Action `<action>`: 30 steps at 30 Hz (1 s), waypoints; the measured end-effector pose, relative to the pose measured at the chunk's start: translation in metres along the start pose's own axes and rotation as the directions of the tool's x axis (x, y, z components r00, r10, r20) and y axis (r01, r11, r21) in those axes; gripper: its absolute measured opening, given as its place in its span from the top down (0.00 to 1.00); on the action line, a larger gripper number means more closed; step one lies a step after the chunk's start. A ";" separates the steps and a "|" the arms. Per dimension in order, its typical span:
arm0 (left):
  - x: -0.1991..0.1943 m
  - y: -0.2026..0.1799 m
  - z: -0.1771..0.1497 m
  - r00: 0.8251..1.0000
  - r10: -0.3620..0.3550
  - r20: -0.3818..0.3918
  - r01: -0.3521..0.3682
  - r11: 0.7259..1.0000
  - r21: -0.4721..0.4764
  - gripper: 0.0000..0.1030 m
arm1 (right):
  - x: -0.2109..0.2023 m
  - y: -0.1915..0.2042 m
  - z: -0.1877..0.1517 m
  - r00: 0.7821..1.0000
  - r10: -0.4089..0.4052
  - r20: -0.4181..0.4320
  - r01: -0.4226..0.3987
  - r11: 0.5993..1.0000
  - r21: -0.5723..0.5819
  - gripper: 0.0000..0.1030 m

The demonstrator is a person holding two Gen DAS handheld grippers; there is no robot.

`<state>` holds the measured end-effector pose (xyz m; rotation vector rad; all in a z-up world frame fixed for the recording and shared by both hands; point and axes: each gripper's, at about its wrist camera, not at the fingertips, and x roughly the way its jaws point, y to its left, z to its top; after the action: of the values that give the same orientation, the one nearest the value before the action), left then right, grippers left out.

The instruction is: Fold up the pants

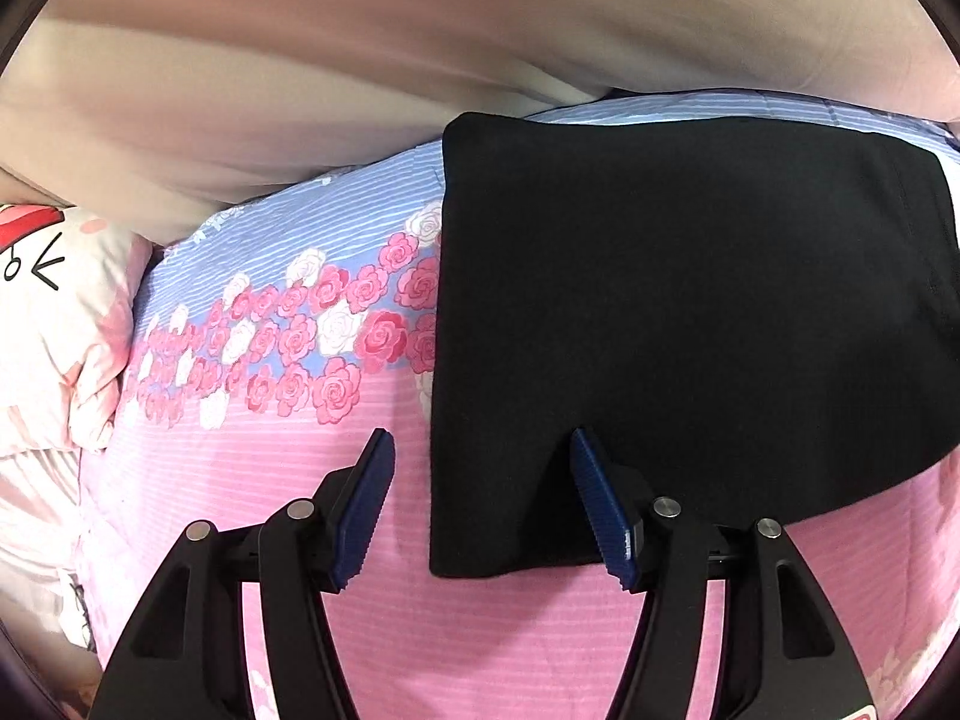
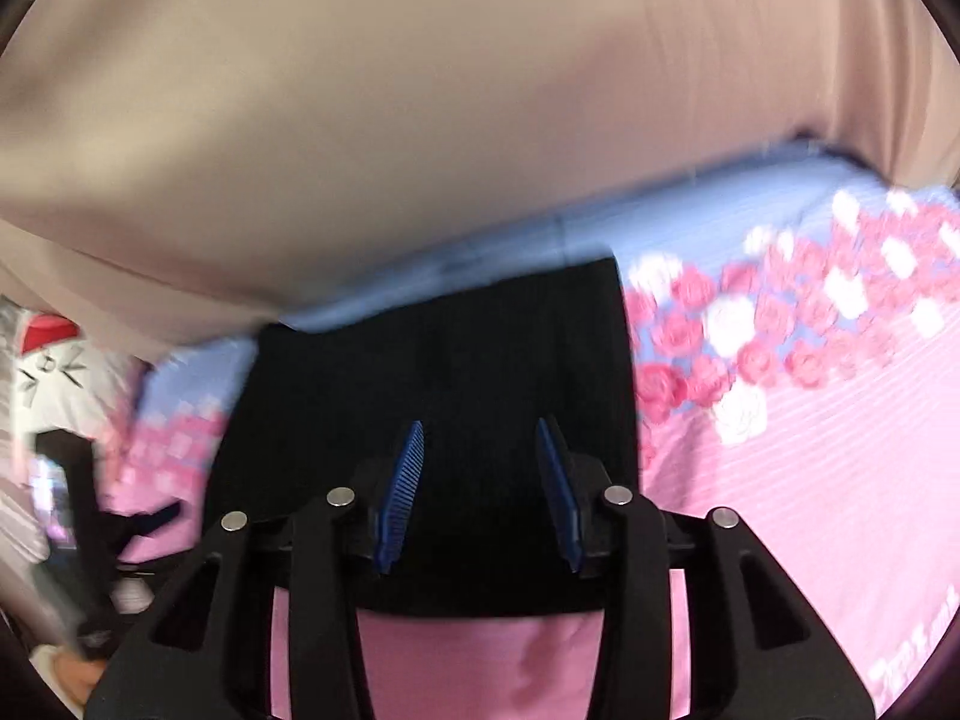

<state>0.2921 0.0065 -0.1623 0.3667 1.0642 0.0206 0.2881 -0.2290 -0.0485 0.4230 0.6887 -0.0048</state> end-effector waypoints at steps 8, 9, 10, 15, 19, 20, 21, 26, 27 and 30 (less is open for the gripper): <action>-0.070 0.007 -0.014 0.999 -0.032 0.037 0.034 0.998 -0.045 0.42 | -0.100 0.030 -0.037 0.990 -0.127 0.056 0.130 0.991 -0.038 0.07; -0.081 0.007 -0.017 0.998 -0.041 0.040 0.043 0.998 -0.052 0.42 | -0.113 0.032 -0.039 0.990 -0.130 0.060 0.132 0.991 -0.036 0.07; -0.093 0.008 -0.021 0.998 -0.054 0.044 0.057 0.997 -0.058 0.40 | -0.123 0.032 -0.040 0.990 -0.124 0.069 0.126 0.991 -0.038 0.06; -0.158 0.010 -0.047 0.993 -0.048 0.105 0.057 0.995 -0.079 0.25 | -0.168 0.035 -0.052 0.984 -0.140 0.110 0.145 0.989 -0.038 0.05; -0.202 0.007 -0.067 0.983 -0.028 0.182 0.043 0.996 -0.076 0.16 | -0.185 0.036 -0.062 0.977 -0.183 0.108 0.188 0.981 -0.040 0.05; -0.212 0.007 -0.072 0.979 -0.030 0.200 0.046 0.996 -0.079 0.16 | -0.190 0.036 -0.064 0.978 -0.181 0.108 0.186 0.982 -0.038 0.05; -0.217 0.006 -0.074 0.978 -0.036 0.206 0.053 0.995 -0.080 0.16 | -0.194 0.036 -0.067 0.976 -0.185 0.113 0.189 0.981 -0.033 0.05; -0.242 0.011 -0.089 0.966 -0.119 0.228 0.142 0.986 -0.087 0.16 | -0.206 0.038 -0.074 0.972 -0.196 0.130 0.202 0.979 -0.033 0.05; -0.245 0.011 -0.091 0.967 -0.102 0.233 0.127 0.987 -0.097 0.16 | -0.208 0.039 -0.075 0.971 -0.197 0.134 0.203 0.979 -0.035 0.05; -0.253 0.009 -0.097 0.970 -0.030 0.242 0.054 0.994 -0.093 0.16 | -0.212 0.045 -0.075 0.969 -0.199 0.149 0.208 0.977 -0.047 0.05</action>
<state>0.0863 -0.0063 0.0132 0.2494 0.8271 -0.0092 0.0843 -0.1881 0.0475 0.2871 0.5864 -0.2062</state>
